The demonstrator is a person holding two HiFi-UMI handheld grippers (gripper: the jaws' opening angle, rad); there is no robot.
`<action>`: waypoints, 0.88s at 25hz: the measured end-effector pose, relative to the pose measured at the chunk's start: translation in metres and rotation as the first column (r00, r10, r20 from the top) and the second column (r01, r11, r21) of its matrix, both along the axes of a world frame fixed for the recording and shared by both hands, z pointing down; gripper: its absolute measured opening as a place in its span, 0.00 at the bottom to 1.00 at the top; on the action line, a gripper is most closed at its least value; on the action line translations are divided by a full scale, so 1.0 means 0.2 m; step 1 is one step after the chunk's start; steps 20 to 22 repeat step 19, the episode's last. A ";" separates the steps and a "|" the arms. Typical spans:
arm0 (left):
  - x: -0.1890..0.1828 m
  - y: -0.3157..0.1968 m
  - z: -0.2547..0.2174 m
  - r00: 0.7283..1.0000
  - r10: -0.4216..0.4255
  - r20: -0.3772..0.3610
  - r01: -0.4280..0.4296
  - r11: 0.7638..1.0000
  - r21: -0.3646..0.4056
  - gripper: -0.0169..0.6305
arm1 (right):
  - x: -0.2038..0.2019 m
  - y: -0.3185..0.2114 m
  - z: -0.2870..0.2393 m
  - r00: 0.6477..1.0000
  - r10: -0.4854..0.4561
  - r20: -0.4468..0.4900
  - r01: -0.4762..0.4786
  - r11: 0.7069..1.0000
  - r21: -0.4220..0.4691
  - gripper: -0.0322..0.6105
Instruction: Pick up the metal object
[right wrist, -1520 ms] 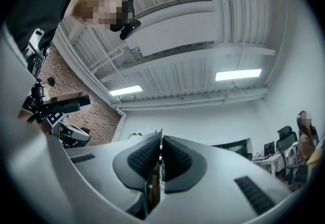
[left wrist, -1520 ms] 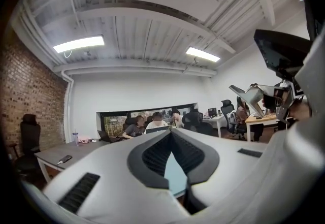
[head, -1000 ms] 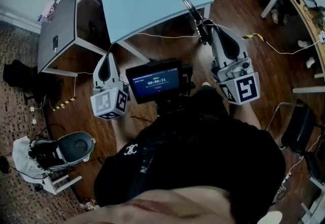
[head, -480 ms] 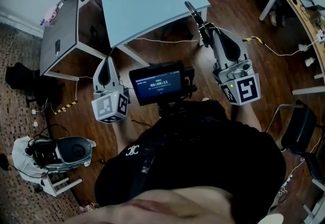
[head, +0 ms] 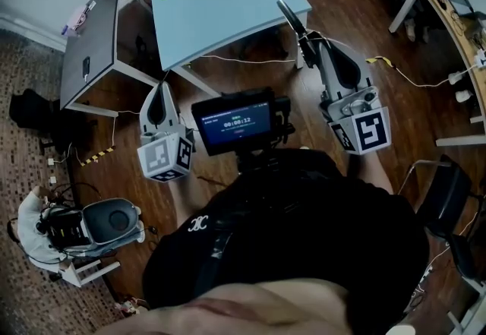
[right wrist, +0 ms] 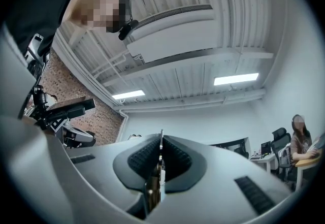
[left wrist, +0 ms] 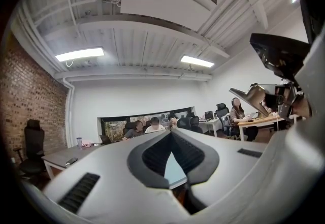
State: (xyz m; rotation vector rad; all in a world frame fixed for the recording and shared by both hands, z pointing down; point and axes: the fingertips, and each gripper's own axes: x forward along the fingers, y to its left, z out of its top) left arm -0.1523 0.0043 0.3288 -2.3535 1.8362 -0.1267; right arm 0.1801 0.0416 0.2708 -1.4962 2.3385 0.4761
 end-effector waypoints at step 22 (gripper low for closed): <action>0.05 0.02 -0.06 0.999 -0.034 -0.014 0.034 0.999 0.002 0.04 | 0.09 -0.05 0.00 0.999 -0.031 0.016 0.032 0.999 -0.016 0.03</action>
